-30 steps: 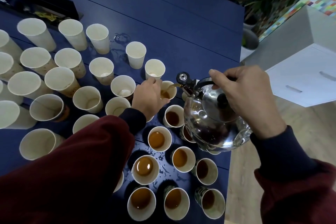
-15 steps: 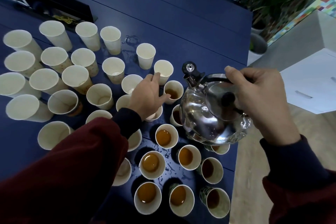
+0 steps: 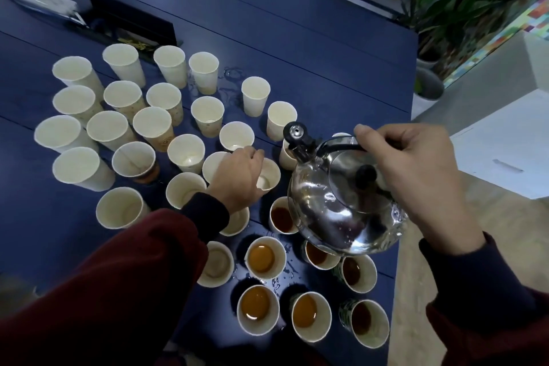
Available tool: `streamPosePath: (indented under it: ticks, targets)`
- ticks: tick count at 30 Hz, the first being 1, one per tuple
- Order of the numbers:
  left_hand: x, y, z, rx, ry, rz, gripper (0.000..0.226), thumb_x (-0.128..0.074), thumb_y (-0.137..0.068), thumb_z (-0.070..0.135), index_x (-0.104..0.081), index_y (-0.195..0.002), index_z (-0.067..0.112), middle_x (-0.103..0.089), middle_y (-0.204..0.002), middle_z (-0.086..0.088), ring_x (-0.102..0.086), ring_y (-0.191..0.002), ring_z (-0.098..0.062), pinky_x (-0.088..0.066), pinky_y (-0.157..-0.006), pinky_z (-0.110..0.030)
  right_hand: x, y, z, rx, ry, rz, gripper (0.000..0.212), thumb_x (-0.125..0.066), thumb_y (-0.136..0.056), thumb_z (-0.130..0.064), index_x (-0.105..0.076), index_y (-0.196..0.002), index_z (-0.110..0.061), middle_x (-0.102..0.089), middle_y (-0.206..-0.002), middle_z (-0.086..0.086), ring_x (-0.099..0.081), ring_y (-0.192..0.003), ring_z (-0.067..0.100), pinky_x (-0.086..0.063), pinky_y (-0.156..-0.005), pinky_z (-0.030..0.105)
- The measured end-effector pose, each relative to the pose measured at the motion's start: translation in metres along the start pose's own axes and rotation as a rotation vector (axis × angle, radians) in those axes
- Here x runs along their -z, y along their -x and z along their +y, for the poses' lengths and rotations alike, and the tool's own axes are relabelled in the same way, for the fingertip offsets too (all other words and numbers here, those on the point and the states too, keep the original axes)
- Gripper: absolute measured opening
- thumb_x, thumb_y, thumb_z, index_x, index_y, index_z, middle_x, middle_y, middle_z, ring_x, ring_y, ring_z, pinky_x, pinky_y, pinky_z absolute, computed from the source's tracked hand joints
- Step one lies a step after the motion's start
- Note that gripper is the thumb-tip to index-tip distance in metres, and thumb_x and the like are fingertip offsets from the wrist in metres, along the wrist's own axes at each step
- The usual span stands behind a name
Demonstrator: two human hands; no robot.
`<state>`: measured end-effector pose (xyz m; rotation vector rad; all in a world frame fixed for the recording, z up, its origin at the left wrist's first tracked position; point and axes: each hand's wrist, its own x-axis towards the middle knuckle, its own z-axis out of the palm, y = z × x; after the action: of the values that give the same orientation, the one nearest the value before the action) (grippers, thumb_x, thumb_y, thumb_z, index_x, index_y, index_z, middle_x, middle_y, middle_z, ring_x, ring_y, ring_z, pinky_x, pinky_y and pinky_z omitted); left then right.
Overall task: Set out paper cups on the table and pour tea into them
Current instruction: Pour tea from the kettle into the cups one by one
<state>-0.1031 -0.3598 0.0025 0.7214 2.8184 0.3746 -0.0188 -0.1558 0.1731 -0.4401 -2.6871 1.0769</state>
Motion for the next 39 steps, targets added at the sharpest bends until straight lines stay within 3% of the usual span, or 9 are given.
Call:
streamPosePath:
  ticks: [6, 12, 15, 19, 24, 39]
  targets:
    - [-0.004, -0.004, -0.008, -0.074, -0.117, 0.034, 0.058, -0.064, -0.084, 0.054, -0.054, -0.127, 0.016, -0.060, -0.121, -0.005, -0.056, -0.111, -0.029, -0.040, -0.088, -0.041, -0.011, 0.016, -0.007, -0.021, 0.087, -0.039, 0.051, -0.065, -0.093, -0.043, -0.060, -0.062, -0.003, -0.046, -0.051, 0.011, -0.043, -0.050, 0.021, -0.036, -0.053, 0.033]
    - [-0.007, -0.013, -0.010, -0.139, -0.027, 0.032, 0.065, -0.070, -0.080, 0.051, -0.050, -0.133, 0.020, -0.058, -0.121, -0.001, -0.056, -0.111, -0.027, -0.038, -0.088, -0.043, -0.016, 0.023, -0.013, -0.084, 0.122, -0.032, 0.048, -0.065, -0.093, -0.042, -0.063, -0.058, -0.008, -0.043, -0.043, 0.003, -0.040, -0.044, 0.013, -0.032, -0.047, 0.024]
    - [-0.006, -0.017, -0.012, -0.149, -0.022, 0.016, 0.072, -0.071, -0.078, 0.055, -0.048, -0.136, 0.021, -0.060, -0.123, 0.000, -0.055, -0.112, -0.027, -0.038, -0.089, -0.043, -0.018, 0.024, -0.015, -0.102, 0.146, -0.023, 0.048, -0.063, -0.093, -0.045, -0.066, -0.062, -0.009, -0.046, -0.048, 0.008, -0.041, -0.045, 0.013, -0.037, -0.051, 0.033]
    - [-0.007, -0.017, -0.014, -0.145, -0.023, -0.026, 0.082, -0.074, -0.074, 0.061, -0.046, -0.139, 0.018, -0.060, -0.127, -0.002, -0.054, -0.116, -0.028, -0.037, -0.092, -0.044, -0.021, 0.025, -0.015, -0.131, 0.219, -0.014, 0.049, -0.056, -0.089, -0.058, -0.069, -0.065, -0.017, -0.050, -0.048, 0.003, -0.048, -0.048, 0.015, -0.045, -0.054, 0.038]
    - [-0.005, -0.018, -0.015, -0.153, -0.077, -0.044, 0.072, -0.070, -0.076, 0.065, -0.054, -0.129, 0.020, -0.058, -0.125, -0.001, -0.052, -0.115, -0.026, -0.036, -0.092, -0.042, -0.024, 0.025, -0.016, -0.167, 0.292, 0.008, 0.056, -0.047, -0.085, -0.065, -0.069, -0.068, -0.017, -0.053, -0.050, 0.004, -0.055, -0.054, 0.020, -0.052, -0.057, 0.047]
    - [-0.002, -0.017, -0.022, -0.148, -0.029, -0.016, 0.060, -0.071, -0.075, 0.065, -0.060, -0.114, 0.021, -0.059, -0.117, -0.002, -0.051, -0.110, -0.025, -0.037, -0.089, -0.044, -0.030, 0.030, -0.018, -0.173, 0.355, 0.012, 0.049, -0.050, -0.089, -0.062, -0.070, -0.064, -0.025, -0.058, -0.051, -0.003, -0.056, -0.053, 0.012, -0.048, -0.054, 0.037]
